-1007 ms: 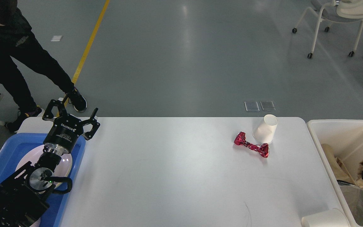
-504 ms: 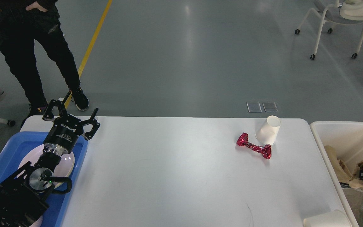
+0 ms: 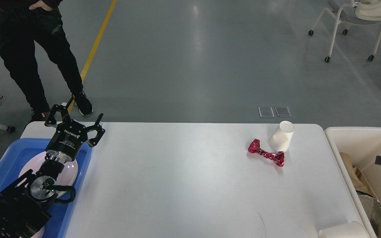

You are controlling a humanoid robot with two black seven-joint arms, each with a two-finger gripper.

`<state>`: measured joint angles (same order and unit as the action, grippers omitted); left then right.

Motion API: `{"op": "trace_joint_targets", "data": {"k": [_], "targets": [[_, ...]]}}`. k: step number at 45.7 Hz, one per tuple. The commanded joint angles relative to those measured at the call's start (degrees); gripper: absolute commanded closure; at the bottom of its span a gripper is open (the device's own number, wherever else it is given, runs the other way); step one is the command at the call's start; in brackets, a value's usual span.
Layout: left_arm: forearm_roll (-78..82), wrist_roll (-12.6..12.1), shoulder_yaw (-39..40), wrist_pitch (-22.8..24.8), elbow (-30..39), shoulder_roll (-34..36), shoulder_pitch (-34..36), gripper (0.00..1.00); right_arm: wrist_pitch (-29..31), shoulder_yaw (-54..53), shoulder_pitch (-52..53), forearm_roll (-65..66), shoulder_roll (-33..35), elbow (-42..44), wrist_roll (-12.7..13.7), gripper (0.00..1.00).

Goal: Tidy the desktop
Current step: 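Raise the right gripper and lower it to the white cup near the bin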

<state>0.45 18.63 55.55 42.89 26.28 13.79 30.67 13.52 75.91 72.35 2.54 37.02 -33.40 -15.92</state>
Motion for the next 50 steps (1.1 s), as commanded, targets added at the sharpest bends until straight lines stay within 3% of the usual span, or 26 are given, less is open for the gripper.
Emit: {"op": "trace_joint_targets", "data": {"k": [1,7,14,15,22,27,33,39,40,47,50], "targets": [[0.0,0.0,0.0,0.0,0.0,0.0,0.0,0.00,5.3,3.2,31.4,11.4,2.3,-28.3,0.2,0.00],[0.0,0.0,0.0,0.0,0.0,0.0,0.0,0.00,13.8,3.8,57.8,17.8,0.8,-47.8,0.5,0.00],[0.0,0.0,0.1,0.0,0.0,0.0,0.0,0.00,41.4,-3.0,74.9,17.9,0.8,-49.7,-0.2,0.00],[0.0,0.0,0.0,0.0,0.0,0.0,0.0,0.00,41.5,-4.4,76.3,17.9,1.2,-49.7,-0.2,0.00],[0.0,0.0,0.1,0.0,0.0,0.0,0.0,0.00,41.5,-9.9,87.7,17.9,6.1,-49.7,-0.2,0.00],[0.0,0.0,0.1,0.0,0.0,0.0,0.0,0.00,41.5,-9.6,89.3,17.9,8.1,-49.9,0.3,0.00],[0.0,0.0,0.1,0.0,0.0,0.0,0.0,0.00,41.5,-5.5,85.1,22.5,10.4,-49.7,1.1,0.00],[0.0,0.0,0.0,0.0,0.0,0.0,0.0,0.00,41.5,1.0,69.6,24.0,13.2,-49.7,1.6,0.00],[0.0,0.0,0.0,0.0,0.0,0.0,0.0,0.00,39.8,2.2,66.2,23.9,13.2,-49.9,1.9,0.00],[0.0,0.0,0.1,0.1,0.0,0.0,0.0,0.00,13.0,3.1,37.6,19.0,12.6,-50.6,6.2,0.00],[0.0,0.0,0.0,0.0,0.0,0.0,0.0,0.00,5.8,0.7,27.3,11.5,11.0,-50.1,7.6,0.00]]}}
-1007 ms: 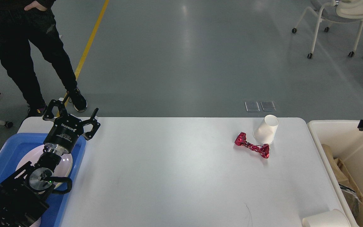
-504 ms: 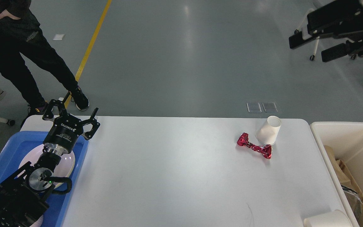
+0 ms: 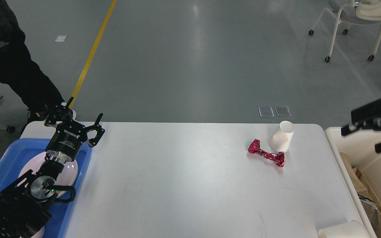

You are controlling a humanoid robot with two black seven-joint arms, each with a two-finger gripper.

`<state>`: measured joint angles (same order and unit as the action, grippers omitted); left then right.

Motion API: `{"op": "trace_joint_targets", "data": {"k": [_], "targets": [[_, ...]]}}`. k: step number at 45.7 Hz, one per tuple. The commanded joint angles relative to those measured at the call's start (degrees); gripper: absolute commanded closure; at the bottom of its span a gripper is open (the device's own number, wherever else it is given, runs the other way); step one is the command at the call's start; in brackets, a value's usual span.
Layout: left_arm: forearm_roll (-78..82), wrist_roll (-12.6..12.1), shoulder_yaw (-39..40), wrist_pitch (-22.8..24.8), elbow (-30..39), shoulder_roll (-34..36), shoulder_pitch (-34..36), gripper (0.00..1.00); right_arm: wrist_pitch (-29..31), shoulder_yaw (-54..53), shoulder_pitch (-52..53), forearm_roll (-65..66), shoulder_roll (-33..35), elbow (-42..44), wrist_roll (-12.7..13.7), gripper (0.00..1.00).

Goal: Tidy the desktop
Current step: 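Raise the right gripper and lower it to the white cup near the bin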

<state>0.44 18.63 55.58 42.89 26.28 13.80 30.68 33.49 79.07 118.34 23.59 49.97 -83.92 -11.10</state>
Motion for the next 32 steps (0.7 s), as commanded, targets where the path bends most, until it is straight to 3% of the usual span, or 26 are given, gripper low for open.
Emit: {"op": "trace_joint_targets", "data": {"k": [1,4,8,17,32], "targets": [[0.0,0.0,0.0,0.0,0.0,0.0,0.0,0.00,-16.0,-3.6,-21.4,-11.9,-2.8,0.6,2.8,0.00],[0.0,0.0,0.0,0.0,0.0,0.0,0.0,0.00,-20.9,-7.3,-28.2,-17.4,-4.4,0.8,3.0,0.00],[0.0,0.0,0.0,0.0,0.0,0.0,0.0,0.00,-23.3,-10.8,-34.2,-20.2,-5.1,0.8,3.1,0.00],[0.0,0.0,0.0,0.0,0.0,0.0,0.0,0.00,-29.4,-15.4,-40.7,-24.0,-5.6,1.0,5.0,0.00],[0.0,0.0,0.0,0.0,0.0,0.0,0.0,0.00,-33.3,-17.4,-45.7,-27.6,-4.7,1.0,5.1,0.00]]}}
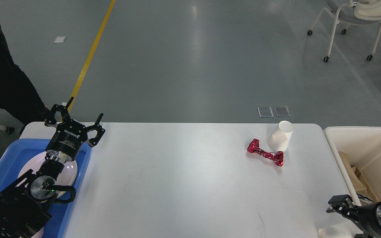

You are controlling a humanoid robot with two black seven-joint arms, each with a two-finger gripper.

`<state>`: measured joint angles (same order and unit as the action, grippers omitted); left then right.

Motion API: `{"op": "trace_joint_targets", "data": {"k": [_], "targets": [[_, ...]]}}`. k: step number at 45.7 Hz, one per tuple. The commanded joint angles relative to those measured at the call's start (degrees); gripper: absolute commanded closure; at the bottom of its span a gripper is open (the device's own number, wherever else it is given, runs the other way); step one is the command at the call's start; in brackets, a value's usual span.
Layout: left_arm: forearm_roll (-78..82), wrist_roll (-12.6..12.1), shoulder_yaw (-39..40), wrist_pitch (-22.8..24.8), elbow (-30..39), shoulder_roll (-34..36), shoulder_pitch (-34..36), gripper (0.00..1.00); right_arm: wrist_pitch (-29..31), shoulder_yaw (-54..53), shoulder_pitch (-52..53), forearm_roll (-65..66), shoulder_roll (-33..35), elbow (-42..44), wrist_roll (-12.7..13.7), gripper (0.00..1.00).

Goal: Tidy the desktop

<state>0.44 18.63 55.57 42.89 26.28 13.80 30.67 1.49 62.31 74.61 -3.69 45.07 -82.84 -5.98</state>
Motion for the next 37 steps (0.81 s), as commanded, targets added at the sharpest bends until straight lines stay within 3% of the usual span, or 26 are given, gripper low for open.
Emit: {"op": "trace_joint_targets", "data": {"k": [1,19,37], "targets": [[0.0,0.0,0.0,0.0,0.0,0.0,0.0,0.00,-1.6,-1.0,-2.3,-0.6,0.1,0.0,0.0,0.00],[0.0,0.0,0.1,0.0,0.0,0.0,0.0,0.00,-5.4,-3.0,-5.8,-1.7,-0.2,0.7,0.1,0.00],[0.0,0.0,0.0,0.0,0.0,0.0,0.0,0.00,-6.9,-5.5,-9.9,-1.7,-1.5,8.2,1.1,0.00]]}}
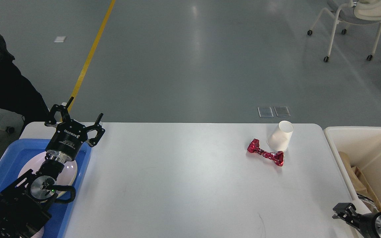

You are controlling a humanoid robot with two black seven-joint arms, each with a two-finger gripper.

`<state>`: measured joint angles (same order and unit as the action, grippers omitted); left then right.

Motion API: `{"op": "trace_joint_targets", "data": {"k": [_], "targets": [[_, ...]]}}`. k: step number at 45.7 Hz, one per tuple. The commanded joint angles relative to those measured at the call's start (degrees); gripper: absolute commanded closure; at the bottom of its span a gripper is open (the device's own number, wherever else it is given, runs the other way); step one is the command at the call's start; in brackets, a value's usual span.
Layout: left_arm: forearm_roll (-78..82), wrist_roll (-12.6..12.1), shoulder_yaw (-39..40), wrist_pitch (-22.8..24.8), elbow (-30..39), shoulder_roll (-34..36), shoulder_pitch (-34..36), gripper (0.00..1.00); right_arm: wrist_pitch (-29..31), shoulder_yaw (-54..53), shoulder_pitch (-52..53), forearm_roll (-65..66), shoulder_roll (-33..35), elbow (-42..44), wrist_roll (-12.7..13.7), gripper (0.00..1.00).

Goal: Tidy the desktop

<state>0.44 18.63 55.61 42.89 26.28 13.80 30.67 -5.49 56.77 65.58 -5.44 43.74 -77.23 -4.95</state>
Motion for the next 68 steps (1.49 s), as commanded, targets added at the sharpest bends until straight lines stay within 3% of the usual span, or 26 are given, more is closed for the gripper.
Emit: {"op": "trace_joint_targets", "data": {"k": [1,25,26,27,29,30,32,33,34,57,68], "targets": [[0.0,0.0,-0.1,0.0,0.0,0.0,0.0,0.00,0.1,0.0,-1.3,0.1,-0.2,3.2,0.1,0.00],[0.0,0.0,-0.1,0.0,0.0,0.0,0.0,0.00,-0.1,-0.7,-3.0,0.2,-0.4,11.1,-0.1,0.01],[0.0,0.0,-0.1,0.0,0.0,0.0,0.0,0.00,-0.2,-1.0,-3.2,0.3,-0.4,11.1,-0.2,0.07],[0.0,0.0,0.0,0.0,0.0,0.0,0.0,0.00,-0.3,-1.2,-3.4,0.3,-0.4,11.2,-0.4,0.21],[0.0,0.0,0.0,0.0,0.0,0.0,0.0,0.00,-0.7,-1.9,-4.0,0.5,-0.4,11.5,-0.5,0.64],[0.0,0.0,-0.1,0.0,0.0,0.0,0.0,0.00,-0.8,-2.2,-4.1,0.9,-0.4,11.7,-0.6,0.77],[0.0,0.0,-0.1,0.0,0.0,0.0,0.0,0.00,-0.8,-2.4,-4.5,1.2,-0.4,11.8,-0.8,0.81],[0.0,0.0,-0.1,0.0,0.0,0.0,0.0,0.00,-0.8,-2.5,-4.5,1.2,-0.4,11.9,-0.9,0.94],[0.0,0.0,-0.1,0.0,0.0,0.0,0.0,0.00,-0.8,-2.6,-4.6,1.2,-0.4,12.1,-1.0,1.00],[0.0,0.0,-0.1,0.0,0.0,0.0,0.0,0.00,-0.8,-5.9,-4.8,1.0,0.3,12.5,-1.1,1.00],[0.0,0.0,0.0,0.0,0.0,0.0,0.0,0.00,2.0,-5.4,-0.2,1.1,5.0,9.4,-1.2,1.00]]}}
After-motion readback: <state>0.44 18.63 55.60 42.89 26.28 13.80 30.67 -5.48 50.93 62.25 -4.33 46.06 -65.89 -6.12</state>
